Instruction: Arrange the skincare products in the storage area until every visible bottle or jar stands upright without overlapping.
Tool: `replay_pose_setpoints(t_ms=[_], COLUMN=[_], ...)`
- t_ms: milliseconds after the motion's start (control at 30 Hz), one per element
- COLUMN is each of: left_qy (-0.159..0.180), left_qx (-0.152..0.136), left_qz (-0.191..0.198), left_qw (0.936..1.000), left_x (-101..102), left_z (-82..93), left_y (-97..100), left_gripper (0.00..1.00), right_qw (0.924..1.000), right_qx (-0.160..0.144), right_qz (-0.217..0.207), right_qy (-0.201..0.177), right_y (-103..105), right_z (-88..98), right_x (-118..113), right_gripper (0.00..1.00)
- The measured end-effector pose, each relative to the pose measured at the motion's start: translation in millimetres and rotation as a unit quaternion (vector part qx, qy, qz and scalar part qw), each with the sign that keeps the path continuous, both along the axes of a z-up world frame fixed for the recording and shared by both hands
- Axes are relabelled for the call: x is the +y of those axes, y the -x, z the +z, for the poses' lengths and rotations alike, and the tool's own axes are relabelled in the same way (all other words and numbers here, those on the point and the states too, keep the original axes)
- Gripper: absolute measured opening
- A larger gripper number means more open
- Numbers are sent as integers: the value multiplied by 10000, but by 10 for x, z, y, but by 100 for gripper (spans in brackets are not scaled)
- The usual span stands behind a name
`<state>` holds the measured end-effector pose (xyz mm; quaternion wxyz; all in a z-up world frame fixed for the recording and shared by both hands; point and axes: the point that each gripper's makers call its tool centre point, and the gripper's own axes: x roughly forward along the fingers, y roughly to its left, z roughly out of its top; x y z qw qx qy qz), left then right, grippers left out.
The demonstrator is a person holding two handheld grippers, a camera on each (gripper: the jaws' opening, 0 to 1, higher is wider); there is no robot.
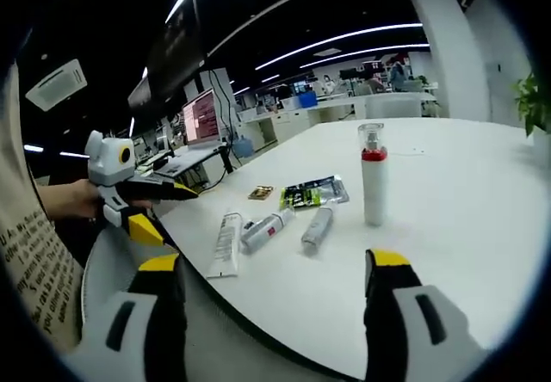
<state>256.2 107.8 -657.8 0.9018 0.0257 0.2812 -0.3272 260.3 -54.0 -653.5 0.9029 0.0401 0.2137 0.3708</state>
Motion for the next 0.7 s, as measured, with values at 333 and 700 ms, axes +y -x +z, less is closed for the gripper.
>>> replay_pose_setpoints(t_ms=[333, 700], left_qy=[-71, 29], left_qx=[-17, -67], left_qz=[23, 198], left_qw=[10000, 9998], left_x=[-4, 30], left_z=[-60, -28], left_y=[-37, -77], left_gripper=[91, 90], right_qw=[9999, 9994], right_qx=[100, 215], right_qz=[57, 178], right_qy=[93, 218], right_y=[2, 15], right_z=[-58, -137], right_x=[4, 12], right_gripper=[85, 83])
